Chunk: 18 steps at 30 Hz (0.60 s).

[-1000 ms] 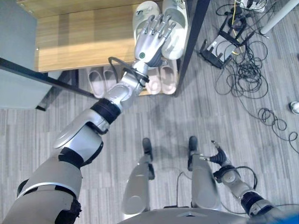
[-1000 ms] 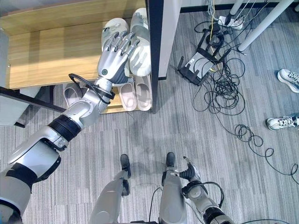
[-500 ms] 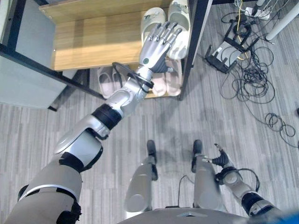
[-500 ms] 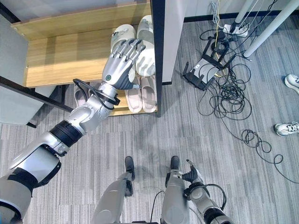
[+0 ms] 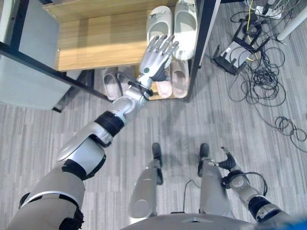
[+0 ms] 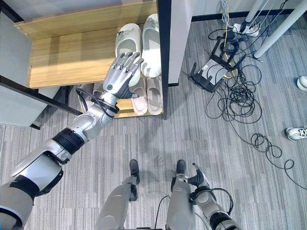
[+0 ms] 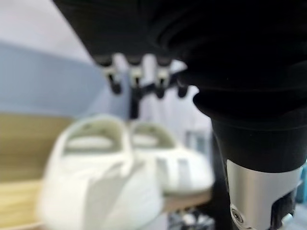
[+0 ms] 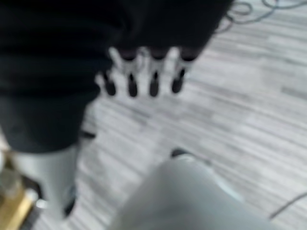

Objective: Arrange the slippers neatly on the shoe rack.

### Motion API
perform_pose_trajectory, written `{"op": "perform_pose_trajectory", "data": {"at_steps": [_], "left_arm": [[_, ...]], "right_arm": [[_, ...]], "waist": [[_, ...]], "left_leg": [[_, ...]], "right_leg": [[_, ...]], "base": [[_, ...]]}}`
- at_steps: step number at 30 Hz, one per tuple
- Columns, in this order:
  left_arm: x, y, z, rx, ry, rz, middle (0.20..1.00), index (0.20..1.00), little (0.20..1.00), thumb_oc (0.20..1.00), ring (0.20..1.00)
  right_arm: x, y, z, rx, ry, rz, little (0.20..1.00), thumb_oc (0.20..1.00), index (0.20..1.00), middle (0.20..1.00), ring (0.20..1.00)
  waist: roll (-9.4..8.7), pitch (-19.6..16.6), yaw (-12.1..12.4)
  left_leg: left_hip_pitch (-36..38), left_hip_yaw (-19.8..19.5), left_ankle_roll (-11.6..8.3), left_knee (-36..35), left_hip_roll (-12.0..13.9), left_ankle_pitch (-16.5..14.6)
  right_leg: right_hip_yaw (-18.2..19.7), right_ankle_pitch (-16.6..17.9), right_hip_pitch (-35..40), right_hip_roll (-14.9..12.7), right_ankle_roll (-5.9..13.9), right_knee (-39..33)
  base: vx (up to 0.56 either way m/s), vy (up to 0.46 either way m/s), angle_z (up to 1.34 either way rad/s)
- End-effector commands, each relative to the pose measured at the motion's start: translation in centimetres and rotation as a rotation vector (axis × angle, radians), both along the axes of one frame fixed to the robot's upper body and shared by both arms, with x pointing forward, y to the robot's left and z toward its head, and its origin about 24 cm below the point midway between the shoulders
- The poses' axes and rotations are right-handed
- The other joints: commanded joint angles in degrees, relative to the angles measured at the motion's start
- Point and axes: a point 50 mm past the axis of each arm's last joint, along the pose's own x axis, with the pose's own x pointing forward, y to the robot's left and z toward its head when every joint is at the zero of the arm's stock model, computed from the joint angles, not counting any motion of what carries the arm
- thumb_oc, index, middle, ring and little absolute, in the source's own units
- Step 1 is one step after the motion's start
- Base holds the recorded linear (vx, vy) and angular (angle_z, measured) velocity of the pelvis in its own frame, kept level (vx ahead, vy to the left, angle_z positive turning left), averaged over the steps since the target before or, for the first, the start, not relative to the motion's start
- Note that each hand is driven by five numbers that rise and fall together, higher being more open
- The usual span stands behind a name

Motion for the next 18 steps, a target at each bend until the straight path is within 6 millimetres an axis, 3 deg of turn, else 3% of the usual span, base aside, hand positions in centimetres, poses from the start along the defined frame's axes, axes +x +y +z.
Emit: {"op": "perform_pose_trajectory", "data": {"at_steps": [1,18], "left_arm": [[0.49,1.55,4.27,0.018,-0.160,0.061,1.000,1.000,1.000,1.000,1.000],[1.09,2.01,4.77,0.068,-0.179,0.119,1.000,1.000,1.000,1.000,1.000]], "right_arm": [[0.86,1.90,0.27,0.060,-0.045,0.015,1.000,1.000,1.000,1.000,1.000],[1.81,1.96,1.06,0.065,-0.086,0.028,1.000,1.000,1.000,1.000,1.000]], "waist": [[-2.37,3.1,0.0],[-2.59,3.5,-0.4]], "left_leg": [[-3.1,-1.2,3.40,4.8,-4.1,-8.2],[-3.3,-0.6,3.36,4.5,-4.2,-8.4]], "right_leg": [[-3.0,6.8,5.8,0.8,2.38,-12.1],[-2.6,6.9,5.0,0.5,2.65,-11.7]], "base": [[0.00,0.000,0.00],[0.00,0.000,0.00]]}}
